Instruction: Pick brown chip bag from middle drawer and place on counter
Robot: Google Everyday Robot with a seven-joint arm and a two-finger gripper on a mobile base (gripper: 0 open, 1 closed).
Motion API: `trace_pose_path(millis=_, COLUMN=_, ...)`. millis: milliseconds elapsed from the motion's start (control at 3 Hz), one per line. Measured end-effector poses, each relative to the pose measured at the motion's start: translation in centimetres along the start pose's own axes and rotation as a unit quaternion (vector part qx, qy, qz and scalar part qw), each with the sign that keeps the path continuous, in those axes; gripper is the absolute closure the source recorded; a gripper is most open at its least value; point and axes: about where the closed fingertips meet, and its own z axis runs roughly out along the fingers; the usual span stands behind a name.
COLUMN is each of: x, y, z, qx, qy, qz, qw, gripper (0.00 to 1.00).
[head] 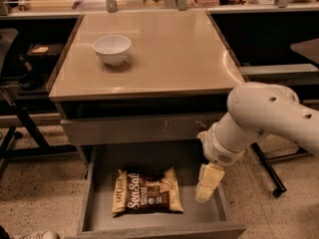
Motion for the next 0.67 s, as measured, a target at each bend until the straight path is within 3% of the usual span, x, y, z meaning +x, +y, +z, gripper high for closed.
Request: trace_pose_path(millis=667, x=-0.2, y=0.6, z=2.4, qx=-0.006, qy=-0.003, qz=-0.005, qw=1.0, gripper=0.0)
